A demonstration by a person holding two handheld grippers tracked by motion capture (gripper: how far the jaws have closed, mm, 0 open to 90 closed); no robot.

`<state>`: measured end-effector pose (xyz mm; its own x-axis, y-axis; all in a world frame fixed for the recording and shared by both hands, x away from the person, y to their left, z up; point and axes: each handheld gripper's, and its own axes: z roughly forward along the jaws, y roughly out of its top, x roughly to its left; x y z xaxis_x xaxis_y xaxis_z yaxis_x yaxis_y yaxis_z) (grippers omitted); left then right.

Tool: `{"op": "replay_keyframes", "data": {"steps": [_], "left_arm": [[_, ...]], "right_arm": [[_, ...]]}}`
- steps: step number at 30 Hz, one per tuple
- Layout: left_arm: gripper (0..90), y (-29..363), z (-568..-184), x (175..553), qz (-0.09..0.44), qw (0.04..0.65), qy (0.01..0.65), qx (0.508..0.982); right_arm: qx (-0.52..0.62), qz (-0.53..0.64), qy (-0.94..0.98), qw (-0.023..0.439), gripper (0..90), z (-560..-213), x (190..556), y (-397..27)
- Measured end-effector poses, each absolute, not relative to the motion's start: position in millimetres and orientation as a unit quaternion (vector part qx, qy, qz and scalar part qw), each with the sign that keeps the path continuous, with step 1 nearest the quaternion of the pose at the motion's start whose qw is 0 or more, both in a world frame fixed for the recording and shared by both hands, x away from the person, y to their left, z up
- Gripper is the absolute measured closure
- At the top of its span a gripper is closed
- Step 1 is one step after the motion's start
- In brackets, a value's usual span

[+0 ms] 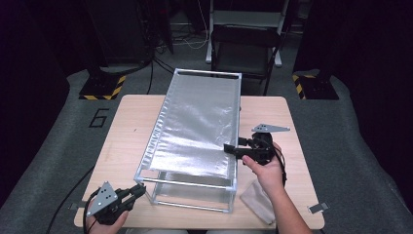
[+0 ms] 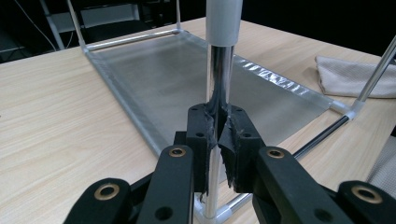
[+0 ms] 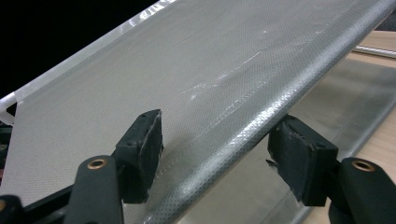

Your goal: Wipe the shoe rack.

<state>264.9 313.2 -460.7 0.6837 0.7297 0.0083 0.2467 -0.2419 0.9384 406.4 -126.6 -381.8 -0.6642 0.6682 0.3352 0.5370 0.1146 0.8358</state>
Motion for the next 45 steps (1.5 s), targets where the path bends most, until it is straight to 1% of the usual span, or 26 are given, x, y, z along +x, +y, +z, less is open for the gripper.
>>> {"op": "replay_keyframes", "data": {"steps": [8,16,29,32,38,45], "left_arm": [[80.4,313,-463,258,0.243,0.52,0.32,0.754],[80.5,314,-465,251,0.241,0.52,0.316,0.756],[80.8,312,-465,248,0.232,0.522,0.313,0.759],[80.8,312,-465,248,0.226,0.523,0.315,0.759],[80.6,305,-466,249,0.207,0.526,0.294,0.77],[80.3,298,-465,251,0.2,0.524,0.284,0.778]], "right_arm": [[0.394,0.535,0.745,0.063,36.0,-377,405,-121],[0.388,0.535,0.748,0.059,37.5,-377,407,-118],[0.401,0.519,0.751,0.071,37.2,-379,415,-111],[0.401,0.517,0.753,0.073,37.2,-379,417,-111],[0.409,0.514,0.749,0.081,36.4,-378,418,-111],[0.415,0.504,0.753,0.085,36.0,-375,420,-115]]}}
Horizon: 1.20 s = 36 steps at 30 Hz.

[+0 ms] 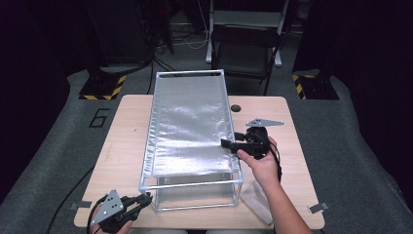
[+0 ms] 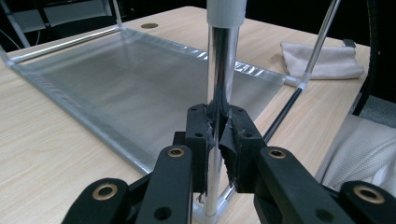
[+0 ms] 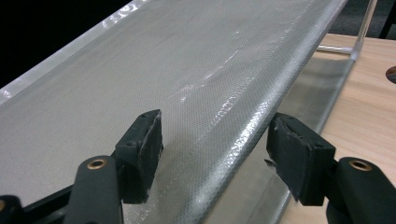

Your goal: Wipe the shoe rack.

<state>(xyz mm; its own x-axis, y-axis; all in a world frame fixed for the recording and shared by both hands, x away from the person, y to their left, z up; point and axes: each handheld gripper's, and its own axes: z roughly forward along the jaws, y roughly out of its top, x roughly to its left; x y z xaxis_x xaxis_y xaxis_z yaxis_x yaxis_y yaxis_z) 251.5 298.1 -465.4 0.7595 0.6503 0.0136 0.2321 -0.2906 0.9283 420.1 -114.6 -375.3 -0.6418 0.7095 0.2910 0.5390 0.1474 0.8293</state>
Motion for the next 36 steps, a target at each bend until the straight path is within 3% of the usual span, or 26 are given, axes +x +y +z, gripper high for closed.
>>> {"op": "replay_keyframes", "data": {"steps": [16,24,36], "left_arm": [[80.2,295,-467,253,0.198,0.524,0.286,0.777],[80.1,293,-469,253,0.195,0.52,0.291,0.779],[80.4,285,-469,252,0.182,0.521,0.284,0.784]], "right_arm": [[0.417,0.503,0.754,0.073,35.8,-375,425,-115],[0.417,0.503,0.749,0.108,33.0,-371,417,-123],[0.397,0.495,0.765,0.113,46.5,-367,393,-129]]}}
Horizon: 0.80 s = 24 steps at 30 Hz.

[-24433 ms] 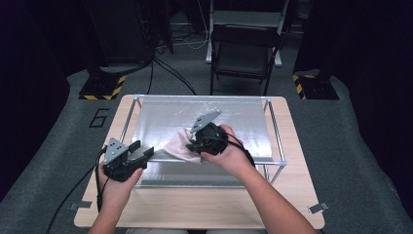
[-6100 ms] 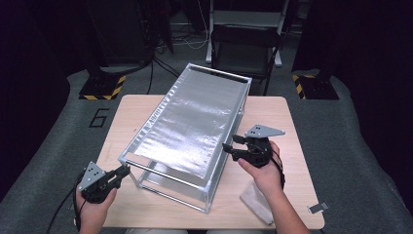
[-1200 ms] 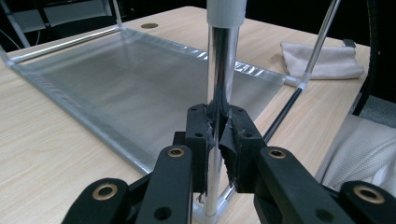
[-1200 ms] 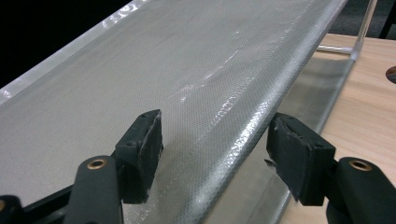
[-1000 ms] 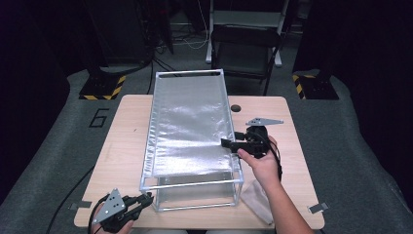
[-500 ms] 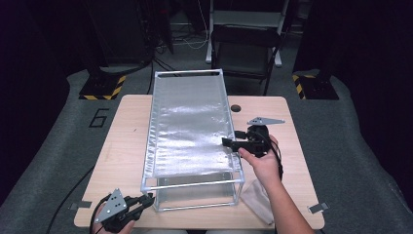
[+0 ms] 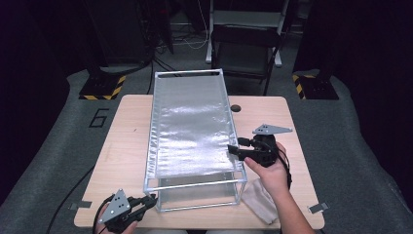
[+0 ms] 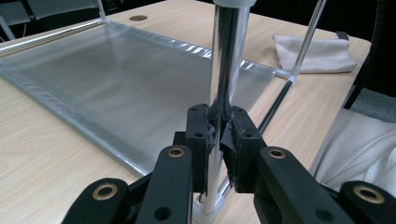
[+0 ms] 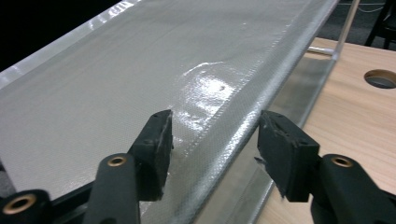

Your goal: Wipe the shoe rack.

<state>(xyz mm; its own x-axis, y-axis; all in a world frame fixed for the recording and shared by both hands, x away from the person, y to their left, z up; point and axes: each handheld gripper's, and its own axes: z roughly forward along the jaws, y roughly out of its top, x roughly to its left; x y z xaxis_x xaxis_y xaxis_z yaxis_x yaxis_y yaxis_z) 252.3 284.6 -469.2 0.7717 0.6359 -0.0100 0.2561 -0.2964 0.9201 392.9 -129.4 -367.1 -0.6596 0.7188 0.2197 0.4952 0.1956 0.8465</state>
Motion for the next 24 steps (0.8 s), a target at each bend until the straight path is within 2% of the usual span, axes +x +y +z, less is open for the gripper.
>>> {"op": "replay_keyframes", "data": {"steps": [9,18,24], "left_arm": [[80.4,281,-470,250,0.18,0.524,0.268,0.788],[80.3,277,-470,247,0.163,0.526,0.256,0.794],[80.3,265,-471,249,0.155,0.529,0.249,0.796]], "right_arm": [[0.397,0.49,0.766,0.121,46.1,-365,403,-121],[0.394,0.492,0.769,0.106,43.6,-365,415,-113],[0.388,0.484,0.774,0.124,41.6,-364,416,-114]]}}
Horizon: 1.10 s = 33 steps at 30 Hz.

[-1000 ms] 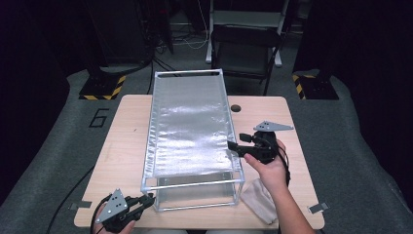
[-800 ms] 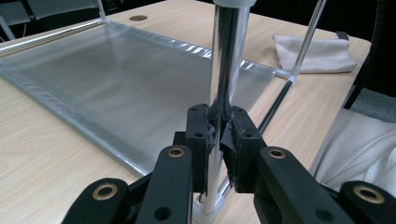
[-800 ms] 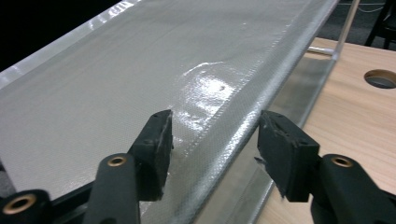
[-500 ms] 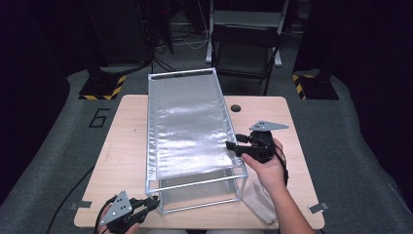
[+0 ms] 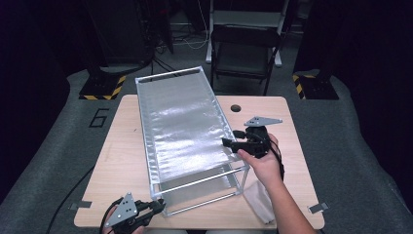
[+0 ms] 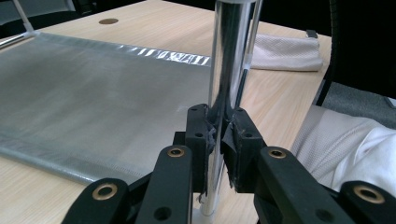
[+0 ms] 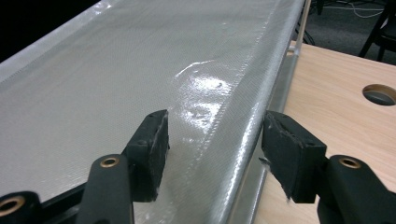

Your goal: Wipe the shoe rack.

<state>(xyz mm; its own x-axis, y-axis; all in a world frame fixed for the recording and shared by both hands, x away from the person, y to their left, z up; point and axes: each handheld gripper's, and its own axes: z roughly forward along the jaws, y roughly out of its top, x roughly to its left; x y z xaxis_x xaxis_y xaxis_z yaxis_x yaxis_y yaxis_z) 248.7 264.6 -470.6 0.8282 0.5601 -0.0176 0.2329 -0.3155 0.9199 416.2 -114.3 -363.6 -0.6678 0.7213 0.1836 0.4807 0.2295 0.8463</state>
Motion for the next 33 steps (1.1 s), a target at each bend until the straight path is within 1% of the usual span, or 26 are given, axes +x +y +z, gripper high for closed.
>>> {"op": "replay_keyframes", "data": {"steps": [10,13,14,15,16,17,20,22,24,28,31,33], "left_arm": [[80.1,251,-472,255,0.153,0.536,0.253,0.791],[80.0,248,-472,256,0.147,0.535,0.251,0.793],[79.7,247,-473,257,0.149,0.535,0.25,0.793],[78.8,246,-473,257,0.149,0.527,0.252,0.798],[74.7,244,-474,257,0.154,0.523,0.25,0.8],[70.0,244,-474,257,0.154,0.521,0.248,0.802],[63.3,249,-470,255,0.166,0.529,0.251,0.794],[57.4,258,-465,255,0.174,0.542,0.259,0.78],[52.8,267,-458,256,0.171,0.542,0.257,0.781],[51.0,282,-446,257,0.19,0.535,0.25,0.785],[50.7,294,-438,258,0.201,0.549,0.262,0.768],[50.8,300,-432,263,0.219,0.542,0.275,0.763]], "right_arm": [[0.387,0.482,0.771,0.156,40.9,-361,385,-137],[0.393,0.478,0.769,0.162,43.0,-362,376,-145],[0.393,0.477,0.768,0.165,45.6,-362,374,-147],[0.392,0.478,0.769,0.16,49.8,-363,372,-150],[0.393,0.475,0.771,0.157,52.3,-363,370,-152],[0.391,0.475,0.772,0.16,52.8,-363,369,-154],[0.393,0.482,0.768,0.153,58.1,-364,369,-158],[0.392,0.485,0.767,0.152,58.7,-365,369,-159],[0.393,0.486,0.766,0.149,58.7,-365,370,-160],[0.394,0.49,0.764,0.146,58.9,-365,371,-160],[0.397,0.491,0.761,0.149,59.6,-366,372,-161],[0.399,0.488,0.762,0.151,59.5,-365,373,-162]]}}
